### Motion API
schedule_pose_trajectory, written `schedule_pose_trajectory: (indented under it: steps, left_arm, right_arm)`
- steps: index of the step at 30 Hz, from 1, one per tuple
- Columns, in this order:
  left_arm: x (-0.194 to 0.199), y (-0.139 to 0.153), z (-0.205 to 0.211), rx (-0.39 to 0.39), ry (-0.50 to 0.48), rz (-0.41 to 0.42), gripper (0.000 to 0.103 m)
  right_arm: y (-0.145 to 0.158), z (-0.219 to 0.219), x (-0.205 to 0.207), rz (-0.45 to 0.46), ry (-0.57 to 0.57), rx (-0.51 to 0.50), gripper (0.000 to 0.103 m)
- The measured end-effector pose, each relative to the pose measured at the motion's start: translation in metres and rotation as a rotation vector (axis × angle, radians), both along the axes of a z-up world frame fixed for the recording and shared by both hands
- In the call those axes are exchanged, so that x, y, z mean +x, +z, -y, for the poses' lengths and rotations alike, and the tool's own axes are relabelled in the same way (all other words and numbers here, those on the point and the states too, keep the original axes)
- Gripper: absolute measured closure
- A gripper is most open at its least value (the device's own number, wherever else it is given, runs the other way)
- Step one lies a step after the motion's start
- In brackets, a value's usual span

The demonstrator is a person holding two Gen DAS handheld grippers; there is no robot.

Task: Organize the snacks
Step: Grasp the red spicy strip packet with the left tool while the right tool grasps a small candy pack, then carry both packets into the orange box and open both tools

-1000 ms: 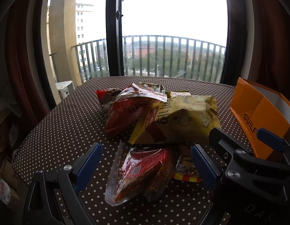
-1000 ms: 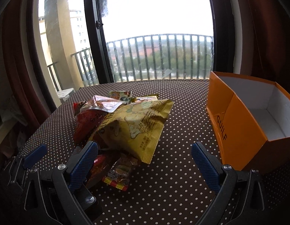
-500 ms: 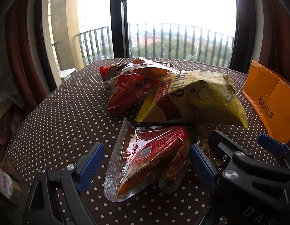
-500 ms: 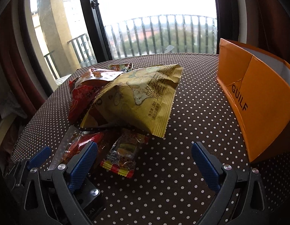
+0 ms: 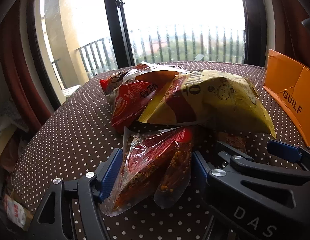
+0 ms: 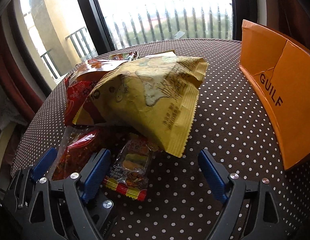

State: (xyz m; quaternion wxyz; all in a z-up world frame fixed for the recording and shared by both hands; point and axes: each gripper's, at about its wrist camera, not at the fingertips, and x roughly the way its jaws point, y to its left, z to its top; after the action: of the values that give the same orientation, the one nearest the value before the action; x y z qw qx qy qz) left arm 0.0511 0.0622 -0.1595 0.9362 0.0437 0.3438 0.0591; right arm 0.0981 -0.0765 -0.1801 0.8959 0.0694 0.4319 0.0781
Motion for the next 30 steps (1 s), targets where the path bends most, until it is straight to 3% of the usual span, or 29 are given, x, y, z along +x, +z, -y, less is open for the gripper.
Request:
schedule_pose_trajectory:
  steps: [4, 9, 14, 30]
  left_arm:
    - [0.004, -0.003, -0.005, -0.004, -0.009, -0.019, 0.039]
    - [0.006, -0.006, -0.008, -0.026, -0.017, -0.027, 0.041]
    - [0.002, -0.004, -0.004, -0.022, -0.036, -0.031, 0.053]
    - [-0.033, 0.007, 0.018, -0.068, -0.07, -0.025, 0.062]
  right_arm:
    - [-0.003, -0.005, 0.002, -0.017, -0.007, -0.005, 0.02]
    - [-0.005, -0.012, -0.002, -0.001, -0.001, -0.085, 0.04]
    - [-0.004, -0.008, -0.006, -0.007, 0.008, -0.087, 0.063]
    - [0.007, 0.009, -0.034, 0.02, 0.001, -0.055, 0.066]
